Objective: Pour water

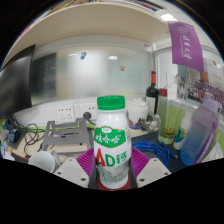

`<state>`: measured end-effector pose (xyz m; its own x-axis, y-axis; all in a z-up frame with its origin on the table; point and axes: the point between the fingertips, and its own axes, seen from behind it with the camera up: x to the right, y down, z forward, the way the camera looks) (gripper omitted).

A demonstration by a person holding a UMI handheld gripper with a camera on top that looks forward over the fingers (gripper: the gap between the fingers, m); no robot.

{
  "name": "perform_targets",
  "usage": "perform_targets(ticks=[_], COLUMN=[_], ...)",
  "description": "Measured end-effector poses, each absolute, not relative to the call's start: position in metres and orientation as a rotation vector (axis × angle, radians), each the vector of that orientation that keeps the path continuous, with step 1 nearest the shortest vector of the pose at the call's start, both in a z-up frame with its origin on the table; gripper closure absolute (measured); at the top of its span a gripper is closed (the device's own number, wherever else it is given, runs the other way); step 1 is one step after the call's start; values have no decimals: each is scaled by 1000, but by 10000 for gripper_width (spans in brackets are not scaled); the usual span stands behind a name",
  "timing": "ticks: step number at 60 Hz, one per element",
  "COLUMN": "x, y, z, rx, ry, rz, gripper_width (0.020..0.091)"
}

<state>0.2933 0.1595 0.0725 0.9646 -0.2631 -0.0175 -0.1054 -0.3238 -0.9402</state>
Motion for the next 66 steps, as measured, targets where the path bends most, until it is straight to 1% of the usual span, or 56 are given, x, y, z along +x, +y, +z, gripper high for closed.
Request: perform_targets(ticks=[1,6,10,13,14,16,19,20,25,30,37,43,52,60,66], x=[292,289,288,288,287,286,284,282,273,269,269,268,269,264,255], y=[158,154,150,147,146,143,138,137,128,112,76,42,-1,-26,-36], z=[72,72,72,69,65,58,48,45,41,38,42,57,93,121,135], rx=[-1896,-1875,-1867,-1881,-1897,-1929,-1968,-1979,-2010,-2041,-2106,-2159,-2197,-2223,-2238], ry=[265,258,269,285,287,284,271,267,245,251,261,241,232,224,209], rz=[-156,-136,-126,-114,-111,-111,-116,-118,-100,-77,-72,-73,-67,-60,-46], gripper_width=[619,602,570,533,507,426,276,238,256,252,252,252,252,252,252])
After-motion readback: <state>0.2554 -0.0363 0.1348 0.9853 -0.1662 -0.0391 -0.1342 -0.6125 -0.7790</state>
